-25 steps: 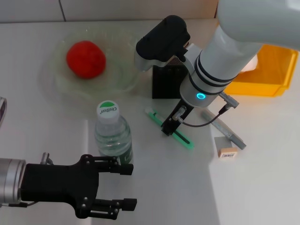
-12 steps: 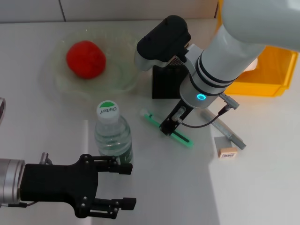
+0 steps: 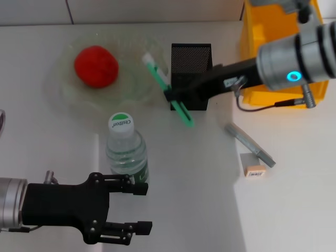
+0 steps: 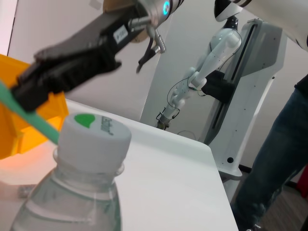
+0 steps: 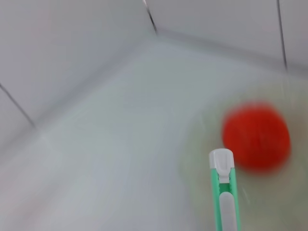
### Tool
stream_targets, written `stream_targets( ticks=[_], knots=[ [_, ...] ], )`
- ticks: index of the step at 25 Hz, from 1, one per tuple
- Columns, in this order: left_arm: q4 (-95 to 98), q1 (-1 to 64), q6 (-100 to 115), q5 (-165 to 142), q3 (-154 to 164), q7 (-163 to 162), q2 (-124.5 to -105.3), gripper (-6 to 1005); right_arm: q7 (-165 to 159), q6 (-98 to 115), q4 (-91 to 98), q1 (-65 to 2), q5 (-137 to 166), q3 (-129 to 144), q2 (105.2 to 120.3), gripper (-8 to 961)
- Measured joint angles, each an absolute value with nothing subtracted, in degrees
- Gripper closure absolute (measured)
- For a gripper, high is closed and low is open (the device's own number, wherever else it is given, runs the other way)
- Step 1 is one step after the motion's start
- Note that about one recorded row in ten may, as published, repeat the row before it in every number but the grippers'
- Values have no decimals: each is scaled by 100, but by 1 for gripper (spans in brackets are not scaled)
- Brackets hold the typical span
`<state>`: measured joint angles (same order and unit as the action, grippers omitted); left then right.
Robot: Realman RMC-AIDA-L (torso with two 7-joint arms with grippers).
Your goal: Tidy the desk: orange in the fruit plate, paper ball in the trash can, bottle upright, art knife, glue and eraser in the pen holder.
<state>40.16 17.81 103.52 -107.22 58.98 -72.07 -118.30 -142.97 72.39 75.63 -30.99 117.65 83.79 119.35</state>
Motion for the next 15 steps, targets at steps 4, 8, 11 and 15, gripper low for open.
stream_targets(
  ticks=[4,8,11,15],
  knots=[
    [4016,1819,10361,-10722,5898,-7224,-11830,259,-12639,7122,7145,-2655,10068,7466,11936,783],
    [4010,1837,10342,-10722,5909,-7228,-11835,259,-11137,6769,6109,-2692,8915,7068,11933,770],
    [3956,1892,10341,-10722,5905,-7258,-11839,259,-9624,6331,5167,-2878,7939,7026,11942,754],
    [3920,1906,10343,-10722,5898,-7267,-11839,259,-8628,6239,4593,-3031,7297,7031,11949,732]
  ],
)
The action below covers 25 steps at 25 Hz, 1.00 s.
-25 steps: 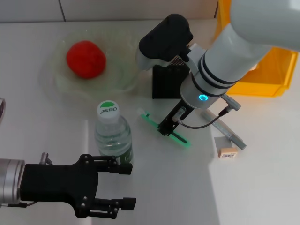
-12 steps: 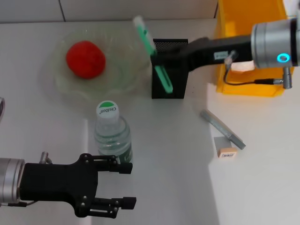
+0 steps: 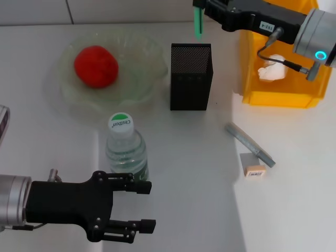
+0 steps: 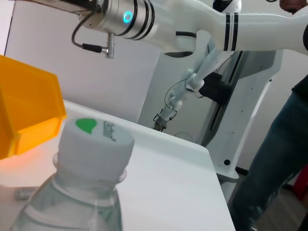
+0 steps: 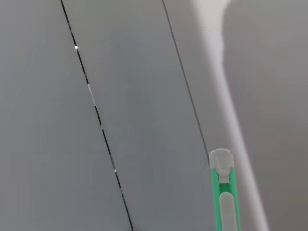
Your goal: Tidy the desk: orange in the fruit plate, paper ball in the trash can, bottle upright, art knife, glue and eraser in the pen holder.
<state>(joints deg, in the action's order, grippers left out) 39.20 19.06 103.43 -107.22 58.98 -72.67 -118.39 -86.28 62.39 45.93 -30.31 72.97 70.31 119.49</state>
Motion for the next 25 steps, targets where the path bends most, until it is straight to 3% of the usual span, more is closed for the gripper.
stream_targets(
  ticks=[18,23,25],
  knots=[
    [3858,1907,10336,-10687,5897,-7219,-11839,259,-8252,6126,4068,-3194,7073,6936,11945,633],
    [3858,1898,10343,-10686,5897,-7215,-11839,259,-8589,6596,4383,-3062,7213,6944,11872,407],
    [3858,1887,10345,-10686,5898,-7210,-11839,259,-9009,6850,4897,-2914,7632,6960,11814,375]
  ],
)
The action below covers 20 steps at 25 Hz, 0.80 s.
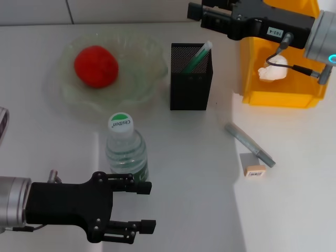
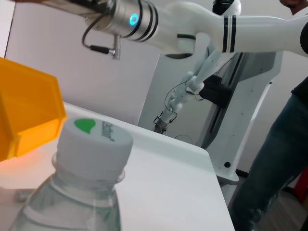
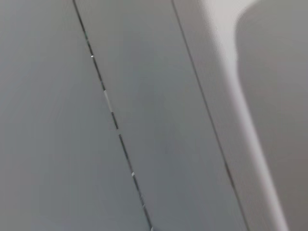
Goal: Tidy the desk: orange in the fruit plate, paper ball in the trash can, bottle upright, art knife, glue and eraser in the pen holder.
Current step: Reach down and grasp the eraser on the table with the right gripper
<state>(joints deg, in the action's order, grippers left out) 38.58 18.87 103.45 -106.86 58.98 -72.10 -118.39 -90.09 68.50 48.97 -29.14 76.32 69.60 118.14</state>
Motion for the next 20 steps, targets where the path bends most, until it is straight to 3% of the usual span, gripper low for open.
stream_targets(
  ticks=[4,9,16,20],
  knots=[
    [3858,1889,10345,-10686,5897,-7207,-11839,259,-10333,7791,6381,-2718,9385,6835,11725,360],
    [3859,1903,10360,-10687,5898,-7207,-11838,259,-11929,9950,8289,-3048,11748,6499,11680,368],
    [3859,1907,10374,-10683,5877,-7227,-11835,259,-12680,11650,9343,-3788,14216,7209,11923,387],
    [3860,1907,10385,-10668,5869,-7235,-11839,259,-12798,11522,9073,-3868,14399,7754,11923,398]
  ],
)
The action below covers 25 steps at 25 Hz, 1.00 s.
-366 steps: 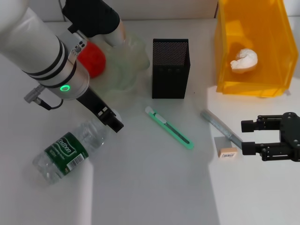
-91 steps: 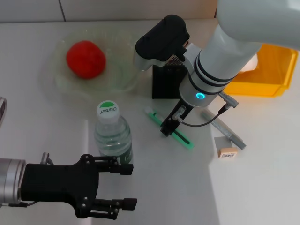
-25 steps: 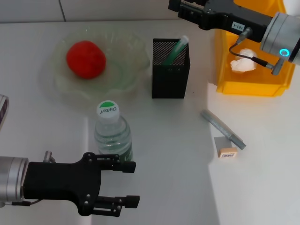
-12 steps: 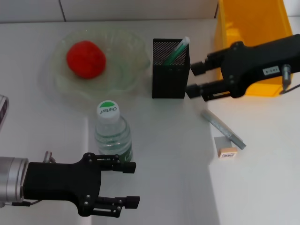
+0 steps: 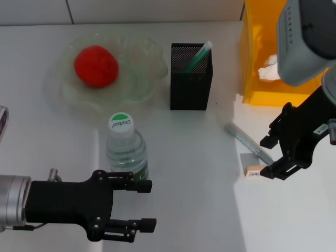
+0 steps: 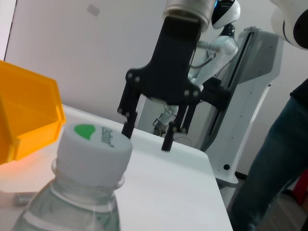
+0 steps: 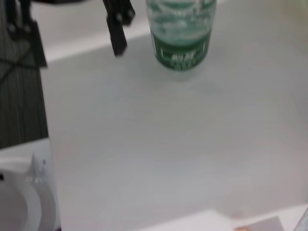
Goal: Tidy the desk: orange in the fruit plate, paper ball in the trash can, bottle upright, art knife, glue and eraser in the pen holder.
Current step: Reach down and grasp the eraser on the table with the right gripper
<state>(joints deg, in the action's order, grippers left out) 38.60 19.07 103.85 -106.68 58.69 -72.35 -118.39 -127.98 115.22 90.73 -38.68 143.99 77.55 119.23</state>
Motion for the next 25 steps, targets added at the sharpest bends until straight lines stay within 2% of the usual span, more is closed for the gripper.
stream_targets(
  ticks=[11,25],
  knots=[
    [3859,1907,10366,-10660,5846,-7248,-11849,259,-12680,10445,7523,-4202,14815,8605,11920,427],
    [3795,1907,10339,-10661,5832,-7222,-11847,259,-12687,9617,6753,-4361,15042,9167,11944,465]
  ],
)
